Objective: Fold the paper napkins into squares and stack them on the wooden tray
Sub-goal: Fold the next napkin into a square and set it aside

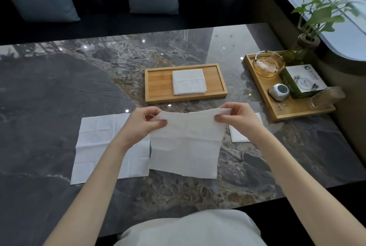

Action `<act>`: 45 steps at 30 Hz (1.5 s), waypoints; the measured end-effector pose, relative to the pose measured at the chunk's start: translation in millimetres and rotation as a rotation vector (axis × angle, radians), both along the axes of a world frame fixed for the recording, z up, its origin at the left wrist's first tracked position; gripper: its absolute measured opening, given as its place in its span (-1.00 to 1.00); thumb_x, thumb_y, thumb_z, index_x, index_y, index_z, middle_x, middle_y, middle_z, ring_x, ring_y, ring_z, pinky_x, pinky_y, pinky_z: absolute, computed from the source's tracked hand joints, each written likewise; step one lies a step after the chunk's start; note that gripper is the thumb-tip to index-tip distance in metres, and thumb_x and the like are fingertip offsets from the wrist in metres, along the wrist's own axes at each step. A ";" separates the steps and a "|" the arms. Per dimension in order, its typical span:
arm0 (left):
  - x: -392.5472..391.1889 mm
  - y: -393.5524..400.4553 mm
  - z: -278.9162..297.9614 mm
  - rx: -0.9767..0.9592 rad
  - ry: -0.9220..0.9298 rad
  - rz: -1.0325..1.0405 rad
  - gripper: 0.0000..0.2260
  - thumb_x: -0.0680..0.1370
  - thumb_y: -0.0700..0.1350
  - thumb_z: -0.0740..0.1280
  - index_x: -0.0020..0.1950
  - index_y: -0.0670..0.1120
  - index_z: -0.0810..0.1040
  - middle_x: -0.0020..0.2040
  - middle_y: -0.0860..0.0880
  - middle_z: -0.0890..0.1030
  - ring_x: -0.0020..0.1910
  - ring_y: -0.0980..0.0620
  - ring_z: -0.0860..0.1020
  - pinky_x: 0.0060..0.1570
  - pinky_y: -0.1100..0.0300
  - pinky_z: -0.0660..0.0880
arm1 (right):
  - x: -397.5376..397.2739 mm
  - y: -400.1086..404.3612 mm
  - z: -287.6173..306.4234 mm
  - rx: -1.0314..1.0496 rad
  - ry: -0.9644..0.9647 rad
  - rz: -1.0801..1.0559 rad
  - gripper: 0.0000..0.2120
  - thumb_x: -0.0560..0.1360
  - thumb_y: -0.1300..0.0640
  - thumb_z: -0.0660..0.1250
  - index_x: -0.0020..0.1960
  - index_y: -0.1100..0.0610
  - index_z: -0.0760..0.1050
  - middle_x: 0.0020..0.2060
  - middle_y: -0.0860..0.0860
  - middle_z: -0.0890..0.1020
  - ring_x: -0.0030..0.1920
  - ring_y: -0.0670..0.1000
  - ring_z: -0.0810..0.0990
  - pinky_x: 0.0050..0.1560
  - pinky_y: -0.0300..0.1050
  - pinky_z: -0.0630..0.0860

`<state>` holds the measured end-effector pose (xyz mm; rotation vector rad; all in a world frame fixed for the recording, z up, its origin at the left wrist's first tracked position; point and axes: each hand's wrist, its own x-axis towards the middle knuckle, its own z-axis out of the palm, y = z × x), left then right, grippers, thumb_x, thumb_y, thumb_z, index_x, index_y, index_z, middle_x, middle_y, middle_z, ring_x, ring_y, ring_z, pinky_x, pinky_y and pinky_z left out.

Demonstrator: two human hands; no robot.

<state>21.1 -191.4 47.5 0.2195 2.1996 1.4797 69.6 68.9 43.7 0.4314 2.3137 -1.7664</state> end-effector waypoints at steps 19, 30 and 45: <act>18.7 7.9 -59.1 -0.304 0.499 0.151 -0.77 0.38 -0.37 0.37 -0.02 -0.13 0.60 -0.16 -0.07 0.65 -0.16 -0.02 0.56 -0.09 0.19 0.45 | 19.9 -3.5 -61.9 0.392 0.159 -0.008 -0.87 0.39 0.30 0.42 -0.18 0.08 0.62 -0.16 0.06 0.61 -0.15 -0.04 0.50 -0.17 -0.32 0.41; 42.2 -12.1 -85.6 -0.528 0.575 -0.202 -0.70 0.17 -0.47 0.43 -0.27 -0.10 0.62 -0.25 -0.05 0.65 -0.18 -0.08 0.59 -0.18 0.14 0.42 | 49.1 -4.7 -90.5 0.610 0.298 0.291 -0.75 0.28 0.46 0.39 -0.23 0.14 0.62 -0.25 -0.03 0.65 -0.09 0.00 0.53 -0.12 0.00 0.54; 52.7 47.0 -103.4 -0.703 0.446 -0.350 -0.49 0.55 0.09 -0.24 0.48 -0.02 -0.15 0.53 0.02 -0.12 0.46 0.13 -0.22 0.42 0.09 -0.21 | 38.2 -81.9 -96.7 0.765 0.095 0.295 -0.35 0.48 -0.25 -0.38 0.49 0.01 -0.12 0.47 -0.11 -0.11 0.47 -0.12 -0.19 0.40 -0.08 -0.34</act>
